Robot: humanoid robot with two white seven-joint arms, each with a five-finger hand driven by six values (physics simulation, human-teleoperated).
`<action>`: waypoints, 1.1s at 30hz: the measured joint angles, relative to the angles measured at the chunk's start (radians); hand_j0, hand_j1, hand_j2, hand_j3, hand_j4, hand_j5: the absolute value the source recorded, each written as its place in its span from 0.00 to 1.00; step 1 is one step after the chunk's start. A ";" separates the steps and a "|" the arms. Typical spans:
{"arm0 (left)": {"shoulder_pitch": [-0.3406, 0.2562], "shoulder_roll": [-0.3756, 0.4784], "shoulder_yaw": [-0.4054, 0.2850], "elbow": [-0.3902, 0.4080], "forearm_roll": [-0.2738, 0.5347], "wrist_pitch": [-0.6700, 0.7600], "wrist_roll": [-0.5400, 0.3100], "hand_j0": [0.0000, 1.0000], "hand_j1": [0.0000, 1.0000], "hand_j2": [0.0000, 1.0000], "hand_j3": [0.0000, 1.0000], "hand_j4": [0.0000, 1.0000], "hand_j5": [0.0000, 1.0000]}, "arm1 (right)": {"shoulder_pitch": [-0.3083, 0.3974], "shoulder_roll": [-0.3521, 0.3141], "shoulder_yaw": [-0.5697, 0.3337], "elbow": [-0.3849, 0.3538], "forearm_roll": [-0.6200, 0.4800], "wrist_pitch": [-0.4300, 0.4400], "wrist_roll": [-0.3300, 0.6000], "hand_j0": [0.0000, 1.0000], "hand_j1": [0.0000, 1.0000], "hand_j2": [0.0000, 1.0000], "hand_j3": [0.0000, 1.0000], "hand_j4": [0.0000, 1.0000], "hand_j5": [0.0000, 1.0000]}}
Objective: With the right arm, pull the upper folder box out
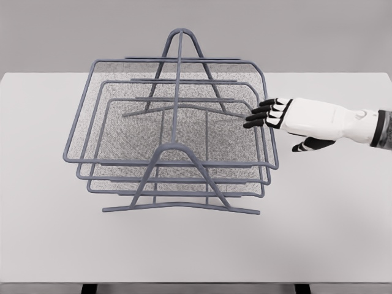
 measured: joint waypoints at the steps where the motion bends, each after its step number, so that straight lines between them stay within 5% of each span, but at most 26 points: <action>1: 0.000 0.000 0.000 0.000 0.000 0.000 0.000 1.00 1.00 1.00 1.00 1.00 1.00 | 0.003 0.000 -0.001 0.000 -0.002 0.001 -0.001 1.00 1.00 1.00 1.00 1.00 1.00; 33: 0.000 0.000 0.000 0.000 0.000 0.000 0.000 1.00 1.00 1.00 1.00 1.00 1.00 | 0.035 -0.126 -0.014 -0.019 -0.061 0.006 -0.006 1.00 1.00 1.00 1.00 1.00 1.00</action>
